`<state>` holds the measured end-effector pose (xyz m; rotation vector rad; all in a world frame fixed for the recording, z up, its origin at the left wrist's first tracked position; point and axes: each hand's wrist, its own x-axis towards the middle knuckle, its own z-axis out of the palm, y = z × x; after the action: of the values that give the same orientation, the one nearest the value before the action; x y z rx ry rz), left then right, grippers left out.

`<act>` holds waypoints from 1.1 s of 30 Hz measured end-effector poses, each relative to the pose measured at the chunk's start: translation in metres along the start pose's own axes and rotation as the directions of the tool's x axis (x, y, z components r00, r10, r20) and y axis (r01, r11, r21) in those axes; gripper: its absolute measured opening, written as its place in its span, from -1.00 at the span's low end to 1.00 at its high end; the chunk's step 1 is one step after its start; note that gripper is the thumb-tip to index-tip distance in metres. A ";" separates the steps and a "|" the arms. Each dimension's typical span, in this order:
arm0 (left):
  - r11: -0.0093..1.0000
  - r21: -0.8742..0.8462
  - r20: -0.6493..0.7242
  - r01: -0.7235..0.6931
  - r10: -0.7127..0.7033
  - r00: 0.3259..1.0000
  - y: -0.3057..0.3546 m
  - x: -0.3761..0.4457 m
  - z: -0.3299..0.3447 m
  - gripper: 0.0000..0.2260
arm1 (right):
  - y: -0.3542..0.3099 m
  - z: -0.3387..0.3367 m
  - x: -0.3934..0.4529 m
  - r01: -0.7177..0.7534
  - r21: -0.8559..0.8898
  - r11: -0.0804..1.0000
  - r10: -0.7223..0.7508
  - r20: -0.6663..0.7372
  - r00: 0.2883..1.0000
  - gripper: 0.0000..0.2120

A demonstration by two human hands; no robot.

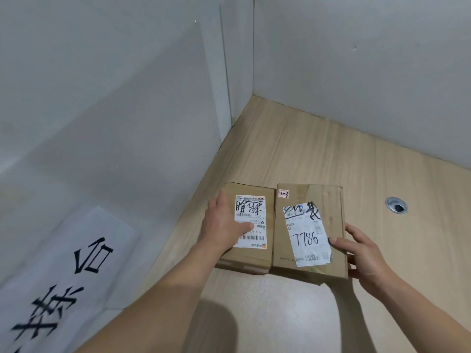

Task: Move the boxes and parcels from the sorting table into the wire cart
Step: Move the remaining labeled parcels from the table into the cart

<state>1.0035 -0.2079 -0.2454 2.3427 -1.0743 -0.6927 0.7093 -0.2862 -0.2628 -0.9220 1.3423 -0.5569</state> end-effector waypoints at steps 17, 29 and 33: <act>0.552 -0.659 0.554 0.510 -0.102 0.826 -0.032 -0.023 0.019 -0.57 | 0.035 -0.034 -0.012 -0.117 0.076 0.990 0.117 0.014 0.993 -0.65; 0.642 -0.631 0.572 0.435 0.007 0.820 -0.040 -0.031 0.006 -0.17 | 0.032 -0.054 -0.026 -0.104 0.077 0.992 0.101 0.041 0.994 -0.60; 0.687 -0.621 0.523 0.379 0.003 0.852 -0.039 -0.042 0.003 -0.21 | 0.027 -0.053 -0.036 -0.071 -0.014 0.997 0.071 0.002 0.997 -0.62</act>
<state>0.9994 -0.1530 -0.2604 1.6213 -0.5481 -1.5395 0.6470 -0.2555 -0.2626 -0.8830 1.3725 -0.4921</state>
